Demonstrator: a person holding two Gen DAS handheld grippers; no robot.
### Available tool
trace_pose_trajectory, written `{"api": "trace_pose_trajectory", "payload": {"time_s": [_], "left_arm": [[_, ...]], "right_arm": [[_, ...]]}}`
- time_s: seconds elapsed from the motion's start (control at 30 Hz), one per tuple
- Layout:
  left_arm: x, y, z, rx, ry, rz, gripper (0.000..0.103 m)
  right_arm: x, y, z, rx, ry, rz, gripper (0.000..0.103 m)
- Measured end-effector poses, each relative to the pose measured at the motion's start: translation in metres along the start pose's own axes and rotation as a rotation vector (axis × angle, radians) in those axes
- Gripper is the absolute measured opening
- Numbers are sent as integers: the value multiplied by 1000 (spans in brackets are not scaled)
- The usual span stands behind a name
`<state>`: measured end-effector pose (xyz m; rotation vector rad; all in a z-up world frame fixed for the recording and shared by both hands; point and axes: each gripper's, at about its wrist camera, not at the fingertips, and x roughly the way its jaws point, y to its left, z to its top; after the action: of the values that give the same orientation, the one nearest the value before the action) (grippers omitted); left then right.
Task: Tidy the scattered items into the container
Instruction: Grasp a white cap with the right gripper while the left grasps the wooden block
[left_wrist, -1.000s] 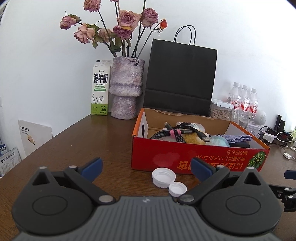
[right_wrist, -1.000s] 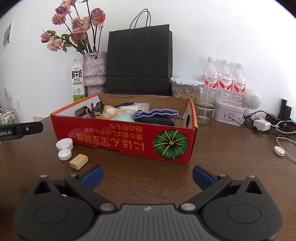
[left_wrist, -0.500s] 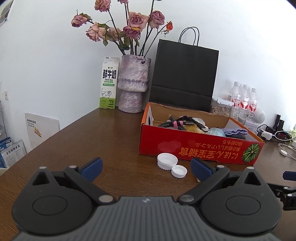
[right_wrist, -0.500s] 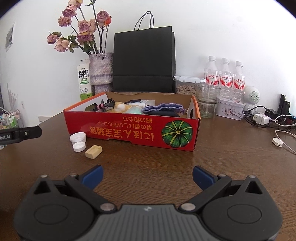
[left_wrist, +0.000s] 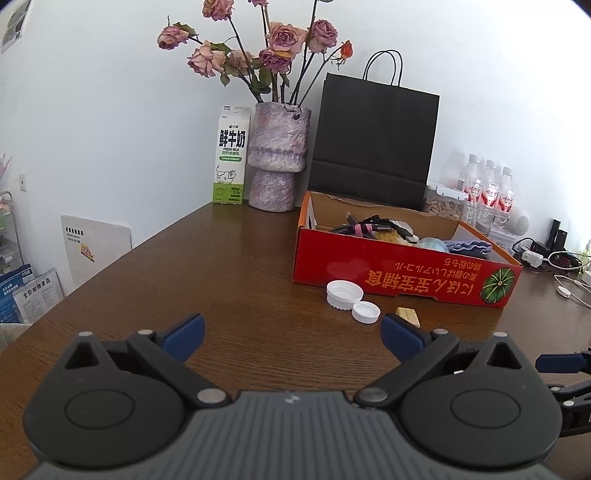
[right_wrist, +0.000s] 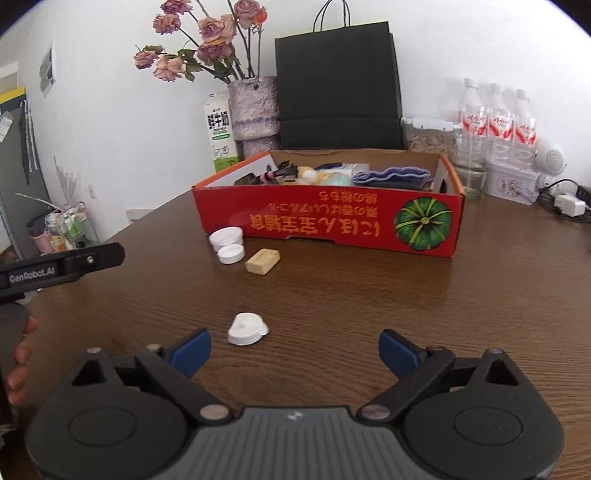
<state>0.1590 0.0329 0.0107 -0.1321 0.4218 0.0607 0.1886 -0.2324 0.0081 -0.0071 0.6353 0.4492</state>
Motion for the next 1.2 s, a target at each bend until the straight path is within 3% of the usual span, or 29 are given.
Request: {"api": "trace_pose_trajectory", "payload": {"time_s": [0.2, 0.27, 0.4, 0.5, 0.9, 1.2], "left_arm": [[-6, 12, -2, -20, 1, 27, 103], [-6, 17, -4, -23, 7, 36, 103], [-4, 22, -4, -39, 16, 43, 103], [-1, 21, -4, -37, 28, 41, 103], [5, 3, 0, 3, 44, 13, 103], [27, -30, 10, 33, 80, -66, 103]], "right_arm": [[24, 20, 7, -53, 45, 31, 74], [31, 25, 10, -67, 60, 27, 60], [37, 32, 11, -109, 69, 7, 45], [37, 35, 11, -130, 67, 4, 28], [30, 19, 19, -125, 23, -24, 26], [27, -15, 41, -70, -59, -89, 26]]}}
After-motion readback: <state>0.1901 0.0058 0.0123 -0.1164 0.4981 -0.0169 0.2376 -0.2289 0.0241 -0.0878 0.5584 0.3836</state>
